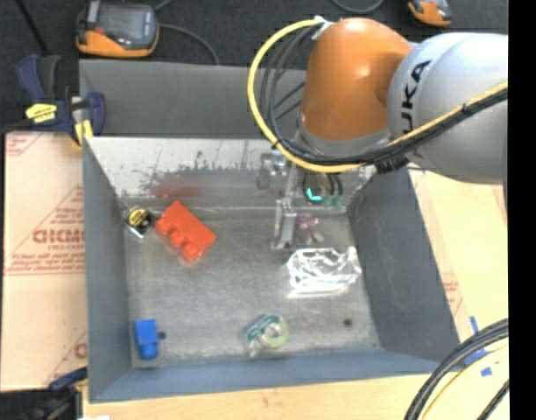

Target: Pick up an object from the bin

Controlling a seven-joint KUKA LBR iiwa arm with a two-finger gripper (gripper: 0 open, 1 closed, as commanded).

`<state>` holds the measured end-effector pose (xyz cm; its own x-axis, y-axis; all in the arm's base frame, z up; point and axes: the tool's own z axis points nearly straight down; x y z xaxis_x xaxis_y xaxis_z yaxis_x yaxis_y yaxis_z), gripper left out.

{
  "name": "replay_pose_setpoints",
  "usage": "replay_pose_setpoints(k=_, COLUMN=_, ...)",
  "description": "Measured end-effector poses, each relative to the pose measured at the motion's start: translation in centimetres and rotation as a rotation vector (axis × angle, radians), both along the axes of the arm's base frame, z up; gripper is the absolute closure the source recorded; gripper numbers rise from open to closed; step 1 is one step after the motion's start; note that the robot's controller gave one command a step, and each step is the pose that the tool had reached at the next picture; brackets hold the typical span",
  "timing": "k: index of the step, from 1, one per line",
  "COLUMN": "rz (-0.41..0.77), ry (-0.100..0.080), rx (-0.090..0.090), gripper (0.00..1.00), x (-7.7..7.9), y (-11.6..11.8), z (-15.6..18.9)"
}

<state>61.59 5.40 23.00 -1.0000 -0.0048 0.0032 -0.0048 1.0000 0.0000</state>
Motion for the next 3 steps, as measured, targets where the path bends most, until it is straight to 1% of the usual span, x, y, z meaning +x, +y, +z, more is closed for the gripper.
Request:
replay_pose_setpoints(k=1, rz=0.101, ry=-0.001, rx=0.001, gripper=0.00, x=-0.7, y=5.4, z=-7.0)
replay_pose_setpoints(k=2, rz=0.177, ry=-0.013, rx=0.001, gripper=0.00, x=3.1, y=8.3, z=-15.4)
replay_pose_setpoints(k=3, rz=0.397, ry=-0.018, rx=-0.001, gripper=0.00, x=3.3, y=8.3, z=-15.5)
